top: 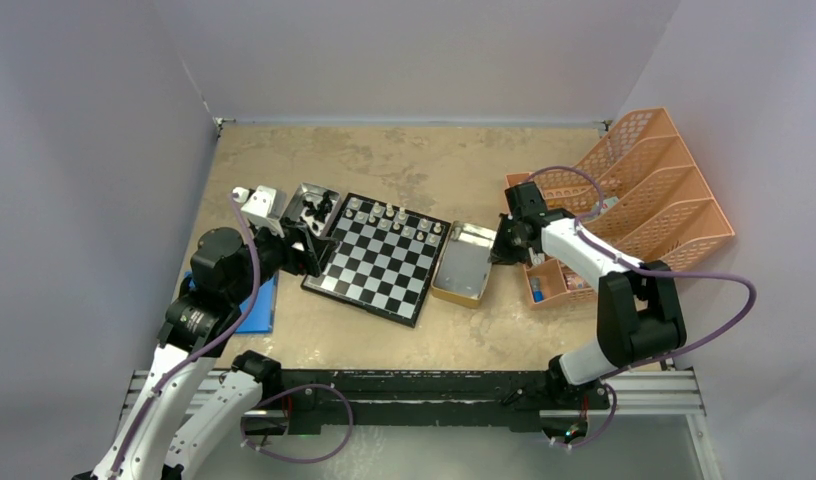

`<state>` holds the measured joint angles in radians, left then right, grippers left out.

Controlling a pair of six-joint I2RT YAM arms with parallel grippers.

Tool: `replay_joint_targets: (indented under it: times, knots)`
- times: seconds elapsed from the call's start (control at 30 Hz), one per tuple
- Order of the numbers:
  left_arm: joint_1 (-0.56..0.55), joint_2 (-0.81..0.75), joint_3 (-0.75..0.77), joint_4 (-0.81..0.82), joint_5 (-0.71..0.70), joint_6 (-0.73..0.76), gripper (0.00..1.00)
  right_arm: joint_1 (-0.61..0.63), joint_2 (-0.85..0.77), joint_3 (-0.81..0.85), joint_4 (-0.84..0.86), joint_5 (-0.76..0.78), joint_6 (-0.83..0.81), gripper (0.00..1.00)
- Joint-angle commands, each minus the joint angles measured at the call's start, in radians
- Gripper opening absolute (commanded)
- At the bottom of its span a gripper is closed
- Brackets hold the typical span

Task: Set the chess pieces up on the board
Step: Place the storage box at the center of the board, then pick up the chess piece from the storage box.

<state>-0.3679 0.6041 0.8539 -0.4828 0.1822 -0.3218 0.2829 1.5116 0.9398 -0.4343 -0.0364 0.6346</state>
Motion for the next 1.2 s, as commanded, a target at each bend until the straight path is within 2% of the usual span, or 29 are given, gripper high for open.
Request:
replay_joint_targets:
  times: [0.0, 0.1, 0.27, 0.5, 0.6, 0.67, 0.73, 0.87, 1.07, 1.17]
  knots:
    - [-0.003, -0.001, 0.0, 0.046, -0.003, -0.001, 0.78, 0.006, -0.026, -0.003, 0.011, -0.021, 0.003, 0.11]
    - [-0.003, 0.002, -0.001, 0.044, -0.004, 0.0, 0.78, 0.006, -0.041, 0.003, -0.001, -0.01, 0.007, 0.21]
    - [-0.004, 0.008, -0.002, 0.044, -0.006, 0.0, 0.78, 0.006, -0.076, 0.027, -0.043, -0.004, 0.02, 0.28]
    - [-0.005, 0.039, -0.003, 0.042, -0.005, 0.0, 0.78, 0.006, -0.179, 0.132, -0.068, 0.139, 0.01, 0.24]
    - [-0.005, 0.061, 0.0, 0.03, 0.004, 0.002, 0.81, 0.007, -0.234, 0.143, 0.035, 0.112, -0.006, 0.19]
    - [-0.006, 0.076, 0.014, 0.007, 0.007, 0.007, 0.83, 0.008, -0.287, 0.086, 0.179, 0.052, 0.016, 0.15]
    - [-0.006, 0.073, 0.015, 0.005, -0.003, 0.01, 0.86, 0.009, -0.329, 0.013, 0.311, 0.011, 0.048, 0.15]
    - [-0.006, 0.061, 0.005, 0.012, -0.025, 0.008, 0.93, 0.033, -0.322, -0.068, 0.454, -0.002, 0.092, 0.15]
    - [-0.006, 0.076, 0.01, 0.005, -0.028, 0.007, 0.95, 0.108, -0.282, -0.185, 0.664, 0.065, 0.156, 0.26]
    - [-0.006, 0.078, 0.006, 0.01, -0.025, 0.007, 0.95, 0.156, -0.248, -0.235, 0.758, 0.141, 0.19, 0.27]
